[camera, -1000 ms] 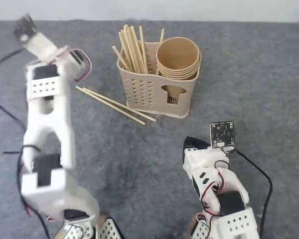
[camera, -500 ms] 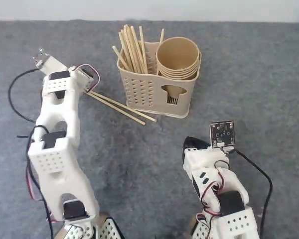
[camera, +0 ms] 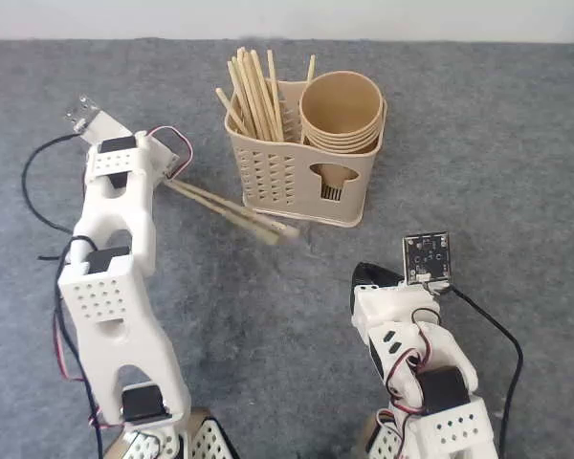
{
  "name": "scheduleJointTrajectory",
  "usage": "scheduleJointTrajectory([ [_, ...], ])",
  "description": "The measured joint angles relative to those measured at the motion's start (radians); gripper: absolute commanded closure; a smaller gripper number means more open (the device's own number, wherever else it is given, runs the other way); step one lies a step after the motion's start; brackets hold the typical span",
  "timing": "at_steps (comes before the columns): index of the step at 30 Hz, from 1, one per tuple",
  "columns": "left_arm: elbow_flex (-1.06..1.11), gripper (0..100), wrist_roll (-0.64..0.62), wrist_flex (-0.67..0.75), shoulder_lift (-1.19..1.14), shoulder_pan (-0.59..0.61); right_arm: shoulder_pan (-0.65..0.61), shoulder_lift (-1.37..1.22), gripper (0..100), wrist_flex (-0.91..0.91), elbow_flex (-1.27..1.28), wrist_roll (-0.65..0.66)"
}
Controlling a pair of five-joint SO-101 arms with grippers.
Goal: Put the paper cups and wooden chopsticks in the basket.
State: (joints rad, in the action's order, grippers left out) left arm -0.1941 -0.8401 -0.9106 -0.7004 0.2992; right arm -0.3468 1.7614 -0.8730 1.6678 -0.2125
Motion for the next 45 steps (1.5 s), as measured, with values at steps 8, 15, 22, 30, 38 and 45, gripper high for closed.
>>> scheduleJointTrajectory([
  [8,-0.008,99,0.003,-0.17,0.043,-0.002,0.0,0.0,97.2,0.0,0.0,0.0],
  [15,0.002,99,0.149,-0.365,0.146,-0.002,0.0,0.0,97.2,0.0,0.0,0.0],
  [22,0.239,99,0.261,-0.374,0.367,-0.002,-0.003,0.0,97.2,-0.009,0.0,0.0],
  [30,0.727,99,0.331,-0.14,0.816,-0.029,-0.035,-0.002,96.8,-0.048,0.0,0.058],
  [38,1.057,75,0.393,0.075,1.132,-0.064,-0.103,-0.002,96.8,-0.075,0.0,0.061],
  [45,1.073,67,0.393,0.078,1.145,-0.068,-0.112,-0.002,96.9,-0.075,0.0,0.063],
])
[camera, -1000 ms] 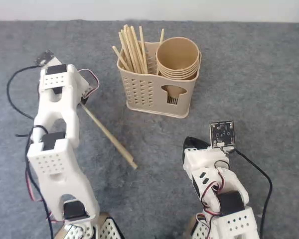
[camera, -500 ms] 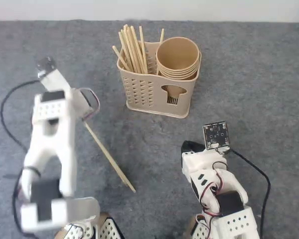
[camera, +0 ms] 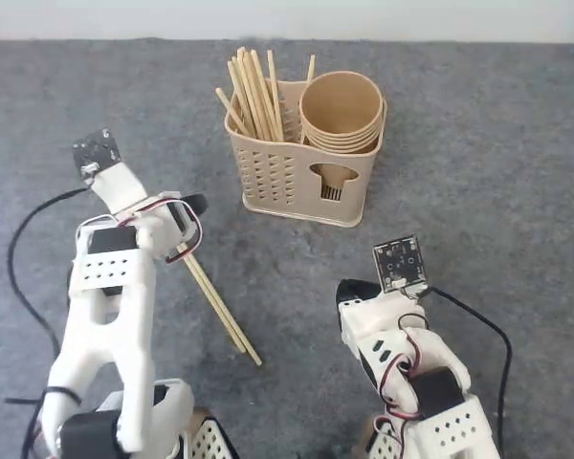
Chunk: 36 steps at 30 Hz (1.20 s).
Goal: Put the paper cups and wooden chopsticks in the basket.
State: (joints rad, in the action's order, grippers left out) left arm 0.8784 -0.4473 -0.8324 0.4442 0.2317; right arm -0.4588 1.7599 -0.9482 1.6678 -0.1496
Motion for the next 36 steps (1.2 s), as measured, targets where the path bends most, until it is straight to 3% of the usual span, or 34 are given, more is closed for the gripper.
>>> scheduleJointTrajectory([
  [4,0.0,71,0.005,0.0,-0.041,0.031,-0.037,0.0,96.9,0.006,0.0,0.002],
  [10,-0.025,74,-0.049,0.0,-0.123,0.207,-0.198,0.0,96.9,0.075,-0.006,0.002],
  [17,-0.152,74,-0.12,0.0,-0.307,0.315,-0.235,-0.123,96.9,0.087,-0.112,0.002],
  [23,-0.278,74,-0.172,0.0,-0.477,0.387,-0.376,-0.462,96.7,0.15,-0.341,0.002],
  [29,-0.393,74,-0.253,0.0,-0.643,0.427,-0.483,-0.93,96.1,0.402,-0.542,0.002],
  [36,-0.453,74,-0.33,0.0,-0.704,0.465,-0.499,-1.548,81.9,0.505,-0.872,0.002],
])
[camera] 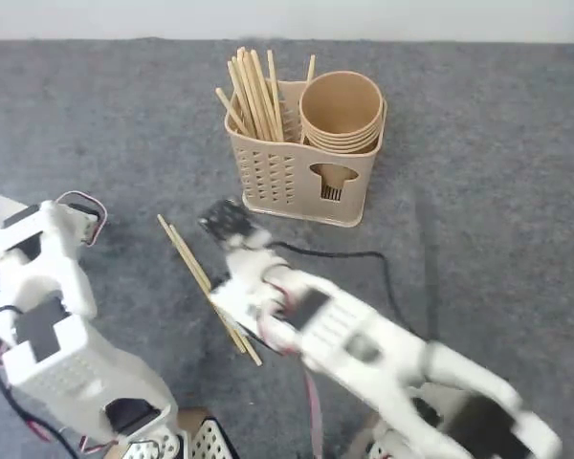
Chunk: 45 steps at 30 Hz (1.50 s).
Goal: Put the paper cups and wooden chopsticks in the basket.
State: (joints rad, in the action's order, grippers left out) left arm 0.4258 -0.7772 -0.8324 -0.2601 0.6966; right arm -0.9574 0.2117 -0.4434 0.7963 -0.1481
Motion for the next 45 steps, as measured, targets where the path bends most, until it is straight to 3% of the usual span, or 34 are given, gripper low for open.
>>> scheduleJointTrajectory([
  [6,0.0,74,-0.008,0.012,0.0,0.02,0.0,-0.373,84.8,0.003,-0.272,0.0],
  [14,0.0,74,-0.023,0.035,0.0,0.035,0.0,-0.591,87.5,0.003,-0.5,0.0],
  [28,0.0,74,-0.023,0.038,0.0,0.035,0.015,-0.631,87.9,0.021,-0.539,0.0],
  [32,0.0,74,-0.023,0.038,0.0,0.035,0.026,-0.631,99.6,0.021,-0.539,0.0],
  [45,0.0,74,-0.023,0.038,0.0,0.035,0.052,-0.637,94.3,0.021,-0.539,0.044],
])
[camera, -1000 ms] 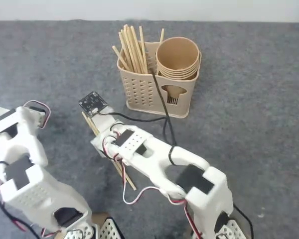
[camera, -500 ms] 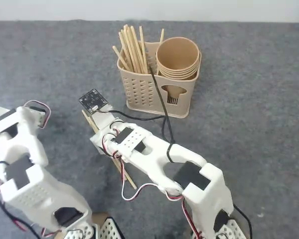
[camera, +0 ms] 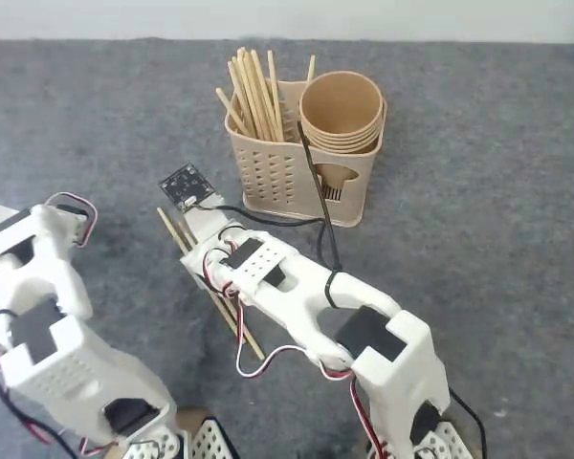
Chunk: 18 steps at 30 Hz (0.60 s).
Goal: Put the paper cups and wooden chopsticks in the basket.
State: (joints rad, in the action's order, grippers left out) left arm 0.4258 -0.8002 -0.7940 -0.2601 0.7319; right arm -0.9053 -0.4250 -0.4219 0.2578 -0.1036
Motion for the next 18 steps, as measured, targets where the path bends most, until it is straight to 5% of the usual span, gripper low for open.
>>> scheduleJointTrajectory([
  [9,0.0,74,0.0,0.0,0.0,0.0,-0.005,-0.132,85.6,-0.166,-0.219,0.038],
  [13,0.0,74,0.0,0.0,0.0,0.0,-0.005,-0.196,98.8,-0.293,-0.354,0.038],
  [18,0.0,74,0.0,0.0,0.0,0.0,0.006,-0.215,99.1,-0.393,-0.425,0.025],
])
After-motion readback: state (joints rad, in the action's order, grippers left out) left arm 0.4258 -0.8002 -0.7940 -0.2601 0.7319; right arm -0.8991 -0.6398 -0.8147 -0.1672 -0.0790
